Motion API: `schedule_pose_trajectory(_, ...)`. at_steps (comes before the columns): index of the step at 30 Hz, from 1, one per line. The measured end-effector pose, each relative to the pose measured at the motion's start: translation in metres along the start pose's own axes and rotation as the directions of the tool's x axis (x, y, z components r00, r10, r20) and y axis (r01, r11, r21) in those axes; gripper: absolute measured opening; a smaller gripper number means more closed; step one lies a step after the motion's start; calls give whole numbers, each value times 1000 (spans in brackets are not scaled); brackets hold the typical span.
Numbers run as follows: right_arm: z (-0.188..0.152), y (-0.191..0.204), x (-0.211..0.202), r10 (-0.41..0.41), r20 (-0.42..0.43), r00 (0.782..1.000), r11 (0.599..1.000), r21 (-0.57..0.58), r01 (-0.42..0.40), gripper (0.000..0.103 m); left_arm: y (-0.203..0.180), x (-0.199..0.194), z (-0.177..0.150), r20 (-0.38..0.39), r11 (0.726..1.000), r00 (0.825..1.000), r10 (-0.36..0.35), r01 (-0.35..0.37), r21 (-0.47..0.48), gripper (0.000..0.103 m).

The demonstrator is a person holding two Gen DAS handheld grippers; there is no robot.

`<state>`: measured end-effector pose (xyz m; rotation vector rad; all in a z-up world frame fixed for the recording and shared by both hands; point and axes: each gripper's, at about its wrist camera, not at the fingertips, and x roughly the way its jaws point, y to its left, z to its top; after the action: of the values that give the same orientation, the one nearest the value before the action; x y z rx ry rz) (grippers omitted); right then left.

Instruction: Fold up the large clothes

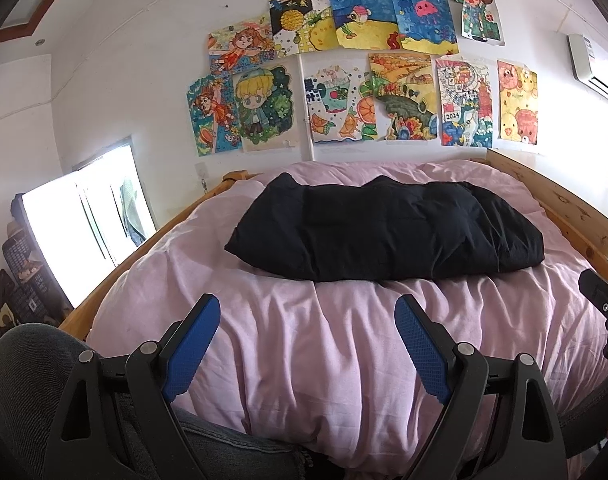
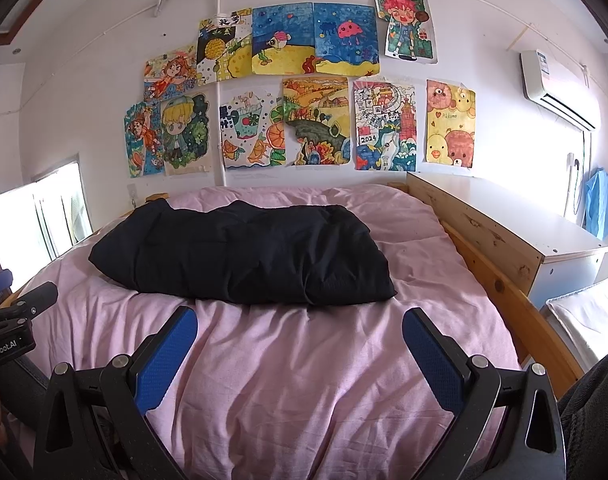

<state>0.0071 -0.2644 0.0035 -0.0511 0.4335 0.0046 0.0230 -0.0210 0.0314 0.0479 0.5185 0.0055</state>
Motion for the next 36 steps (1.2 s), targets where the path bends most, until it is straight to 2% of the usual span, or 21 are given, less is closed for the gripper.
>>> schedule_pose_trajectory(11, -1, 1, 1, 1, 5, 1000, 1000, -5, -1, 103, 0, 1, -1, -18, 999, 1000, 20, -21, -36, 85)
schedule_pose_trajectory(36, 1, 3, 3, 3, 2, 1000, 1000, -4, -3, 103, -9, 2, -5, -25, 999, 999, 34, -34, -23, 86)
